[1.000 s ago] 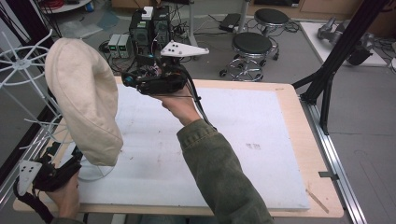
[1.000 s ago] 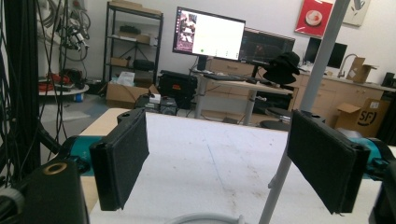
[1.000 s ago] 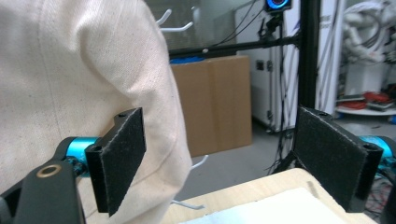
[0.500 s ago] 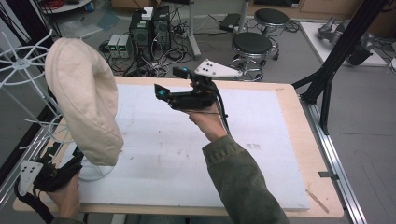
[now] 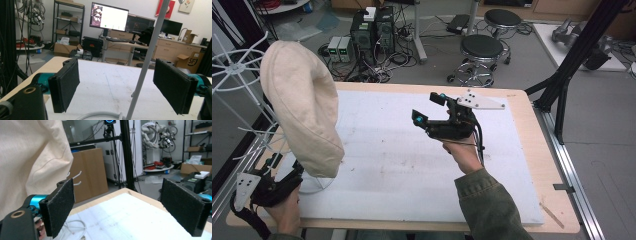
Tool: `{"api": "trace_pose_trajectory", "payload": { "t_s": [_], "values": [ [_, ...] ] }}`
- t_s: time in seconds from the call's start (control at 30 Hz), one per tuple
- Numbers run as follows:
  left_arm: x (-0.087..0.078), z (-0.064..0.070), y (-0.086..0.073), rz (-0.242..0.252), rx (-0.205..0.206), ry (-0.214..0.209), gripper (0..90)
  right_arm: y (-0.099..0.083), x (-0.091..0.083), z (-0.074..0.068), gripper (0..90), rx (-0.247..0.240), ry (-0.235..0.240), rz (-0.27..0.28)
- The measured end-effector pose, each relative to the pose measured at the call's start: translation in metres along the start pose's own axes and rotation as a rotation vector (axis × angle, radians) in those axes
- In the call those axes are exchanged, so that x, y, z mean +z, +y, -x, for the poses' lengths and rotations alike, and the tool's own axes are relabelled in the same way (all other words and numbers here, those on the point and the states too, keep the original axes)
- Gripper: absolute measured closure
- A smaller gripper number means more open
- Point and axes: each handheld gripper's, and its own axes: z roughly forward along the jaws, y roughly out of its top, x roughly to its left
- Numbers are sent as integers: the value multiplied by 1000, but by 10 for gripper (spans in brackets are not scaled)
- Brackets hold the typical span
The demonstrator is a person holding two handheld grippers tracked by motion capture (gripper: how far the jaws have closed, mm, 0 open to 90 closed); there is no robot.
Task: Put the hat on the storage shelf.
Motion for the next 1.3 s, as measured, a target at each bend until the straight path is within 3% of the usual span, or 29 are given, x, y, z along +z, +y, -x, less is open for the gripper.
{"api": "trace_pose_trajectory", "payload": {
  "t_s": [0.5,1.07,1.3],
  "values": [
    [-2,-1,0,-2,-5,10,213,-6,-34,11,118,8,-47,6],
    [-9,0,0,-2,-19,22,213,-33,-91,36,116,44,-184,-18],
    [-10,1,-1,-4,-19,19,213,-33,-108,39,111,41,-219,-41]
  ]
}}
